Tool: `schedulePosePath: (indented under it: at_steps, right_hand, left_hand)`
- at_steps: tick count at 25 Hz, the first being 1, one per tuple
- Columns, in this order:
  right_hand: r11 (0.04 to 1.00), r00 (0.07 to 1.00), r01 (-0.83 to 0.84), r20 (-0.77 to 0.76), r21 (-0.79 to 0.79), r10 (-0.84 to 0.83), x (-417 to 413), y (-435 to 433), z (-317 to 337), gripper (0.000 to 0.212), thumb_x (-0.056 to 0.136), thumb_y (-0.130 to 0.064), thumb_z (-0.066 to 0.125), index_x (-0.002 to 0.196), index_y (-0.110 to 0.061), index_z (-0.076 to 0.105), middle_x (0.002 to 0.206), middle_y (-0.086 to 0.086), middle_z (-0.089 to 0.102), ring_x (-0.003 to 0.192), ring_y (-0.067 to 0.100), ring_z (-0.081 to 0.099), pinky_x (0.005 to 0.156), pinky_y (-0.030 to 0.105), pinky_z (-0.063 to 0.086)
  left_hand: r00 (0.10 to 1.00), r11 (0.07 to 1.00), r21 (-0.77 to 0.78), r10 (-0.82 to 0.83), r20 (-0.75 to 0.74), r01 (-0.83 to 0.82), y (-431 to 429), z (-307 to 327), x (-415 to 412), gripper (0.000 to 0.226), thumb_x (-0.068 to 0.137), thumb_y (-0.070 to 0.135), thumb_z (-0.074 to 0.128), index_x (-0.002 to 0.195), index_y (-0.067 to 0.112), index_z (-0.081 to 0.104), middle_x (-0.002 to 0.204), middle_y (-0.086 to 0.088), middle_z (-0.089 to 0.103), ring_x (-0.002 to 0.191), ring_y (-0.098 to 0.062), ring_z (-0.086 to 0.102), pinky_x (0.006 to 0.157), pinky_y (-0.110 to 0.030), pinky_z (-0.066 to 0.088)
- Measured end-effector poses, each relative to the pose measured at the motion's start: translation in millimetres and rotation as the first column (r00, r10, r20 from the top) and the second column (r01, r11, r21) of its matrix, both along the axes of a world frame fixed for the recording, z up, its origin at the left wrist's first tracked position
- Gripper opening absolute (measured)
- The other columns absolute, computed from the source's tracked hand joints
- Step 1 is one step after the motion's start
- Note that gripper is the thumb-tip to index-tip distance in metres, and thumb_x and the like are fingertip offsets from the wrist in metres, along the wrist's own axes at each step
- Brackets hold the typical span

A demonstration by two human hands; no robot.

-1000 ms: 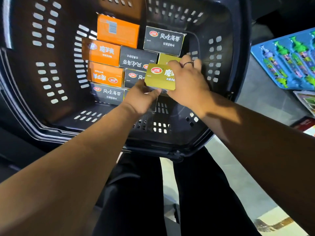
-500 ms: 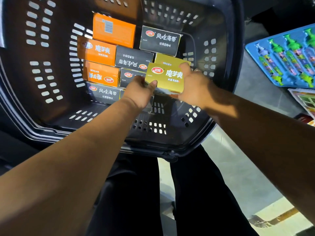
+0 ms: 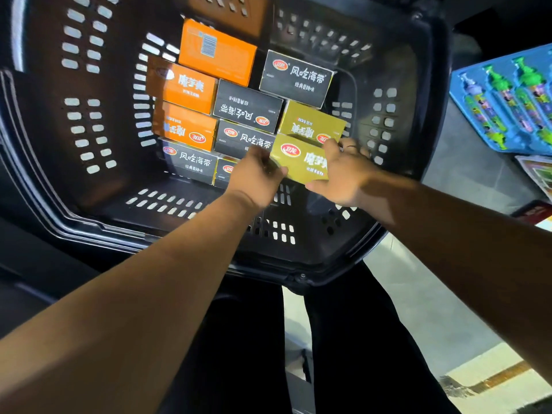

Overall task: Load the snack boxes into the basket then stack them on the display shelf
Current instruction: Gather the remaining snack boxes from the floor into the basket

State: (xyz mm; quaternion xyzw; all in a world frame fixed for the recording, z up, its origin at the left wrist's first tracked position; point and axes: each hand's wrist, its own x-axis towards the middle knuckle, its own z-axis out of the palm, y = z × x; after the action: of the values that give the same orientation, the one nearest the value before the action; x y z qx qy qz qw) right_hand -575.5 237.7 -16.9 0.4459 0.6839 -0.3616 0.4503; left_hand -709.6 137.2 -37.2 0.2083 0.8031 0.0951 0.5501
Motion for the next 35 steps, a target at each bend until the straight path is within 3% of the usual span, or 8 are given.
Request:
schedulePosePath:
  at_steps: [3, 8, 12, 21, 26, 28, 31, 35]
  right_hand:
    - [0.957, 0.970, -0.242, 0.074, 0.161, 0.232, -1.4, -6.4, -5.8, 0.055, 0.095, -0.027, 0.061, 0.138, -0.005, 0.035, 0.147, 0.021, 0.026, 0.126, 0.040, 0.043, 0.098, 0.045, 0.043]
    - [0.941, 0.994, -0.096, -0.015, 0.324, 0.106, -7.2, 7.2, -15.1, 0.044, 0.089, -0.016, 0.067, 0.127, -0.008, 0.046, 0.129, 0.019, 0.051, 0.119, 0.038, 0.050, 0.081, 0.040, 0.046]
    - [0.982, 0.982, -0.168, -0.076, 0.092, 0.175, -8.0, 11.8, -12.8, 0.029, 0.091, -0.027, 0.065, 0.111, -0.008, 0.057, 0.102, 0.009, 0.058, 0.093, 0.029, 0.056, 0.070, 0.029, 0.035]
    - [0.965, 0.969, -0.240, -0.035, 0.106, 0.245, -3.2, -16.0, -13.1, 0.052, 0.092, -0.004, 0.053, 0.140, -0.007, 0.033, 0.131, 0.020, 0.051, 0.117, 0.038, 0.055, 0.084, 0.042, 0.049]
    - [0.997, 0.997, 0.052, 0.059, 0.051, -0.055, 14.4, -20.9, -21.8, 0.100, 0.078, -0.018, 0.080, 0.149, -0.018, 0.010, 0.145, 0.019, 0.026, 0.114, 0.035, 0.054, 0.074, 0.034, 0.042]
    - [0.992, 0.992, 0.120, 0.041, -0.039, -0.118, 16.9, -27.3, -33.9, 0.090, 0.082, -0.012, 0.073, 0.148, -0.012, 0.013, 0.136, 0.020, 0.041, 0.116, 0.033, 0.054, 0.080, 0.034, 0.045]
    - [0.971, 0.970, 0.239, -0.038, -0.009, -0.239, 17.9, -42.2, -40.7, 0.072, 0.079, -0.001, 0.065, 0.140, -0.013, 0.027, 0.144, 0.023, 0.027, 0.122, 0.032, 0.048, 0.095, 0.034, 0.046]
    - [0.954, 0.947, 0.299, -0.114, -0.030, -0.301, 24.8, -45.2, -37.5, 0.067, 0.079, 0.007, 0.057, 0.136, -0.019, 0.032, 0.153, 0.017, 0.013, 0.115, 0.034, 0.054, 0.087, 0.034, 0.049]
  left_hand:
    - [1.000, 1.000, 0.002, -0.004, 0.015, 0.004, 0.1, -4.1, 6.7, 0.026, 0.095, 0.019, 0.062, 0.116, 0.006, 0.057, 0.108, -0.005, 0.067, 0.104, -0.024, 0.062, 0.083, -0.018, 0.039]
    - [0.999, 0.999, -0.001, 0.051, -0.005, -0.051, 16.7, -11.1, 3.7, 0.024, 0.097, 0.020, 0.060, 0.117, 0.008, 0.057, 0.101, 0.000, 0.064, 0.094, -0.017, 0.059, 0.075, -0.017, 0.040]
    - [1.000, 1.000, -0.022, 0.001, 0.001, -0.001, 17.4, -12.3, 2.0, 0.025, 0.099, 0.021, 0.055, 0.121, 0.008, 0.055, 0.098, 0.004, 0.057, 0.090, -0.015, 0.053, 0.068, -0.018, 0.034]
    - [0.997, 0.994, -0.083, -0.076, 0.006, 0.077, 12.6, -16.2, 3.5, 0.028, 0.100, 0.026, 0.054, 0.123, 0.009, 0.054, 0.101, 0.003, 0.056, 0.093, -0.015, 0.051, 0.076, -0.021, 0.035]
    - [0.987, 0.986, -0.072, -0.149, 0.055, 0.153, 1.1, -16.5, 7.8, 0.032, 0.101, 0.023, 0.052, 0.130, 0.013, 0.054, 0.106, 0.002, 0.063, 0.102, -0.017, 0.057, 0.080, -0.018, 0.035]
    - [0.982, 0.982, -0.045, -0.178, 0.068, 0.181, -2.6, -17.5, 9.7, 0.029, 0.101, 0.022, 0.052, 0.128, 0.013, 0.058, 0.108, 0.001, 0.067, 0.105, -0.019, 0.060, 0.080, -0.018, 0.036]
    - [0.984, 0.988, 0.004, -0.156, 0.086, 0.157, -8.9, -16.9, 5.9, 0.022, 0.100, 0.018, 0.051, 0.117, 0.010, 0.063, 0.101, 0.000, 0.070, 0.097, -0.018, 0.064, 0.077, -0.017, 0.039]
    - [0.979, 0.983, 0.063, -0.178, 0.096, 0.172, -19.9, -11.4, 4.6, 0.021, 0.099, 0.018, 0.053, 0.115, 0.014, 0.067, 0.098, -0.002, 0.068, 0.092, -0.018, 0.062, 0.076, -0.020, 0.041]
